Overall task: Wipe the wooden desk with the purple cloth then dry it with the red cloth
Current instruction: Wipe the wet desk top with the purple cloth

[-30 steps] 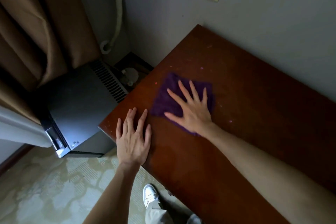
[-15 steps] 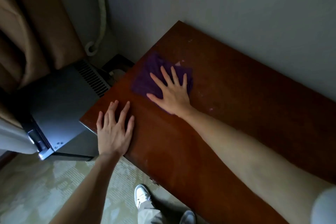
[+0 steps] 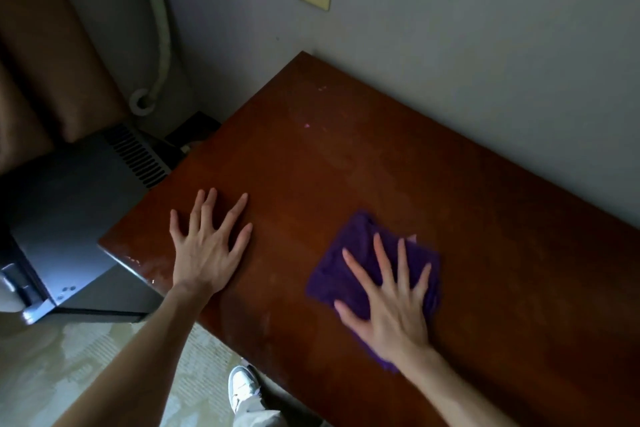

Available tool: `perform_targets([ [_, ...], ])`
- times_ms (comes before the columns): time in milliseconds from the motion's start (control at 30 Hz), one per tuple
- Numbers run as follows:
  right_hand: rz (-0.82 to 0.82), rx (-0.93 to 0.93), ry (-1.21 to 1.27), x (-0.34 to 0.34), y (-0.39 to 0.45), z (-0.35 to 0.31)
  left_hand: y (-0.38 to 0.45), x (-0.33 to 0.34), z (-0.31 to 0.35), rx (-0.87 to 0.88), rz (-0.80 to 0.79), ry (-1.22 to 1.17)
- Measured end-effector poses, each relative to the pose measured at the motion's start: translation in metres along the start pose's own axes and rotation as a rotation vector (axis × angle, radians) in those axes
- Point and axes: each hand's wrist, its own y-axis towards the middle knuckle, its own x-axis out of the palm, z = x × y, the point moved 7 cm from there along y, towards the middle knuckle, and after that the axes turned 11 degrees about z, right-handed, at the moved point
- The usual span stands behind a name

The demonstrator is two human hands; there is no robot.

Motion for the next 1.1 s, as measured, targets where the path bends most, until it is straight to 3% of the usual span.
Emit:
perform_targets([
  [333,0.02,0.085,0.142,0.01,0.346,-0.011,0.0,-0.002,0.002,-0.002,0.017,0.018],
  [533,0.013,0.043,0.136,0.013,0.426,-0.01,0.0,0.0,-0.001,0.016,0.037,0.007],
  [767,0.016,0.048,0.137,0.005,0.331,-0.004,0.0,-0.003,-0.001,0.008,0.015,-0.015],
  [1000,0.103,0.078,0.064,0.003,0.041,0.019,0.0,-0.007,0.003,-0.015,-0.012,-0.036],
  [1100,0.096,0.099,-0.021,0.0,-0.025,0.025,-0.002,-0.007,0.003,-0.029,-0.008,-0.029],
])
